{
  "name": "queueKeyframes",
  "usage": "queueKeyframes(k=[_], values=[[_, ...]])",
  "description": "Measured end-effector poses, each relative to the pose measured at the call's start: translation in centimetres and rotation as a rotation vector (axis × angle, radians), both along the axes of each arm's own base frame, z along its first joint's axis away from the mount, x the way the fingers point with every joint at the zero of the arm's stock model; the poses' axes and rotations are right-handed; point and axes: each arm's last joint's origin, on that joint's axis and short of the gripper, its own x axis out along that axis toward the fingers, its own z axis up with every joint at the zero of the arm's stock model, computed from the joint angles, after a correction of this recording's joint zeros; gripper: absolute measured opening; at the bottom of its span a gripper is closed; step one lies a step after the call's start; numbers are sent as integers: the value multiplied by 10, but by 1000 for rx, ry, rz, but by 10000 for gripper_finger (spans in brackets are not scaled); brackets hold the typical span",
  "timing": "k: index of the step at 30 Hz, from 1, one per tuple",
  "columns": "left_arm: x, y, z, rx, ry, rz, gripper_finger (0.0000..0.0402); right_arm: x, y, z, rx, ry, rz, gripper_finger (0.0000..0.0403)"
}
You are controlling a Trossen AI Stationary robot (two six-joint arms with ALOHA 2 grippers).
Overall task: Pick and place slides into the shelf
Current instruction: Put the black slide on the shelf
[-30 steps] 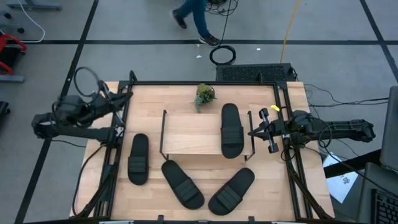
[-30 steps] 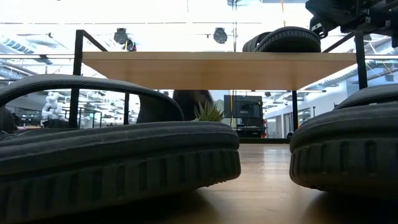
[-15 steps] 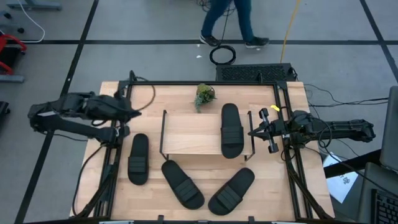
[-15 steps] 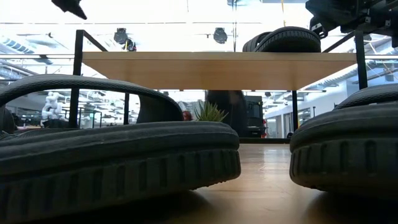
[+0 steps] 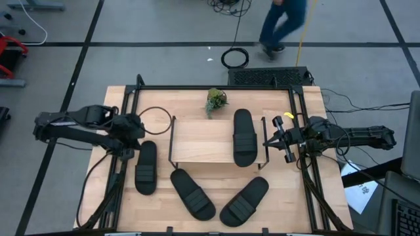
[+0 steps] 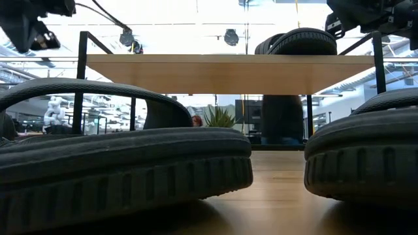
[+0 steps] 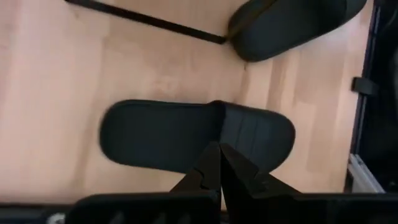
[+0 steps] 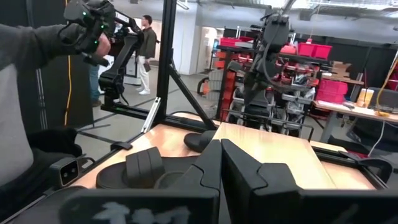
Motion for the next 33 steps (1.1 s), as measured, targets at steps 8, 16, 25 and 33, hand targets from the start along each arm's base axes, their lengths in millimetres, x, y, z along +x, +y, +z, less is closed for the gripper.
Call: queueKeyframes(k=[8, 16, 25, 33], values=[[1, -7, -24, -273, -58, -19, 0, 0, 0, 0, -13, -4, -1, 0], [-9, -9, -47, -341, -30, 46, 0, 0, 0, -3, -15, 22, -2, 0], [-9, -12, -58, -262, 10, 111, 5, 1, 0, -4, -20, 31, -3, 0], [-5, -19, -62, -210, 53, 84, 18, 2, 0, -5, -22, 39, -3, 0]])
